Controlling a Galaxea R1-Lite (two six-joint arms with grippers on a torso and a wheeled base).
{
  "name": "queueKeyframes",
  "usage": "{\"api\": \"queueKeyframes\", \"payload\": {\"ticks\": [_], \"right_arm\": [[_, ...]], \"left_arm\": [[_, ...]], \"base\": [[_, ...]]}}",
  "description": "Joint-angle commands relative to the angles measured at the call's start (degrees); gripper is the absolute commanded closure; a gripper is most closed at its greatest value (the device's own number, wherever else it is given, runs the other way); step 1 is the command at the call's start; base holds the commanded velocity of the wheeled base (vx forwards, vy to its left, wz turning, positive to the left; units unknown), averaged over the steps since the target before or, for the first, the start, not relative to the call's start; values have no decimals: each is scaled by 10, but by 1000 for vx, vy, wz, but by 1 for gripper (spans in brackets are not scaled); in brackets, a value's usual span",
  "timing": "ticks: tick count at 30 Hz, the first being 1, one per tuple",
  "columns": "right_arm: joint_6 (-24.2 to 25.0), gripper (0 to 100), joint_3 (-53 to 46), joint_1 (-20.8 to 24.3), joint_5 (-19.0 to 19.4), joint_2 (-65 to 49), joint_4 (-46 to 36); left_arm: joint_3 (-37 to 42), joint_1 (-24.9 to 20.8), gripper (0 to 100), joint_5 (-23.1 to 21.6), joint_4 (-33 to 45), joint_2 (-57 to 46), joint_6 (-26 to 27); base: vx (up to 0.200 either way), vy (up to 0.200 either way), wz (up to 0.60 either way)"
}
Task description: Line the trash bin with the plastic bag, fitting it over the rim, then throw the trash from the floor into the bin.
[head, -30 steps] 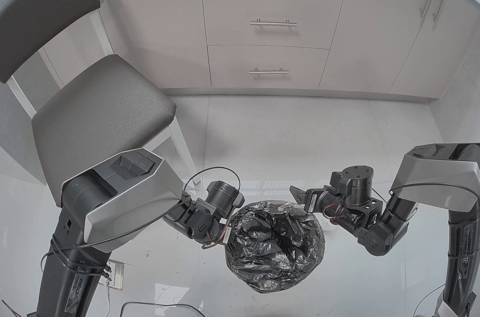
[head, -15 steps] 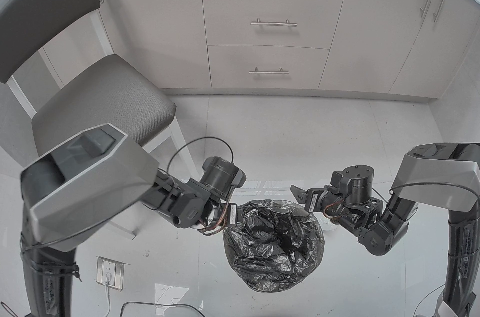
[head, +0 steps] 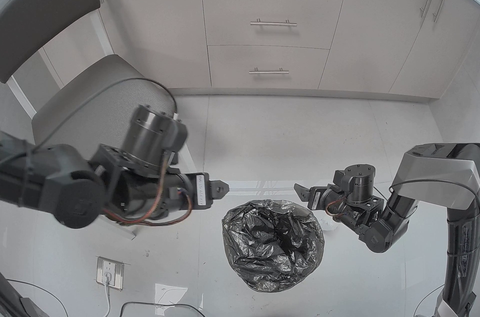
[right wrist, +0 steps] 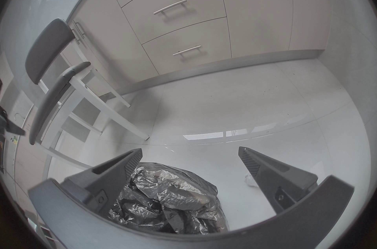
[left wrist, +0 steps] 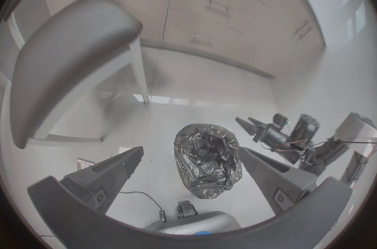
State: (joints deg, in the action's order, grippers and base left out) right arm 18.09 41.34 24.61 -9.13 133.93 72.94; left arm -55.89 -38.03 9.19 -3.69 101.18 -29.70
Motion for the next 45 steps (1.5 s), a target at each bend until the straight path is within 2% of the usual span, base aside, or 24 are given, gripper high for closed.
{"api": "queueKeyframes", "payload": {"ticks": [1,5,6,7,11,12,13,16,19,26,33,35,36,40,44,45], "right_arm": [[-2,0,12,-18,0,12,0],[-3,0,10,-17,-1,6,0],[-3,0,10,-17,-1,6,0],[-4,0,10,-17,-1,5,0],[-15,0,12,-19,-2,9,0],[-15,0,12,-19,-2,9,0],[-17,0,12,-24,-3,10,0],[-17,0,13,-26,-4,6,1],[-17,0,12,-26,-6,6,2],[-19,0,11,-24,-6,6,4],[-19,0,14,-25,-5,9,4],[-19,0,13,-20,-4,7,4],[-19,0,13,-20,-4,6,4],[-19,0,14,-23,-4,6,4],[-19,0,14,-25,-5,5,9],[-21,0,17,-25,-6,6,17]], "left_arm": [[88,31,0,31,51,-242,44],[127,78,0,130,79,-352,88],[132,88,0,140,82,-368,96],[148,118,0,162,90,-420,124],[217,219,0,168,147,-618,202],[217,219,0,168,147,-618,202],[236,260,0,168,182,-685,214],[268,314,0,166,227,-787,214],[305,325,0,165,227,-850,215],[347,328,0,166,227,-925,215],[410,374,0,168,215,-985,219],[461,383,0,166,193,-1012,271],[496,382,0,166,136,-1012,291],[559,382,0,147,0,-1012,315],[559,382,0,114,-1,-1012,330],[559,382,0,81,-1,-1012,327]], "base": [[0,0,0],[0,0,0],[0,0,0],[0,0,0],[0,0,0],[0,0,0],[0,0,0],[0,0,0],[0,0,0],[0,0,0],[0,0,0],[0,0,0],[0,0,0],[0,0,0],[0,0,0],[0,0,0]]}}
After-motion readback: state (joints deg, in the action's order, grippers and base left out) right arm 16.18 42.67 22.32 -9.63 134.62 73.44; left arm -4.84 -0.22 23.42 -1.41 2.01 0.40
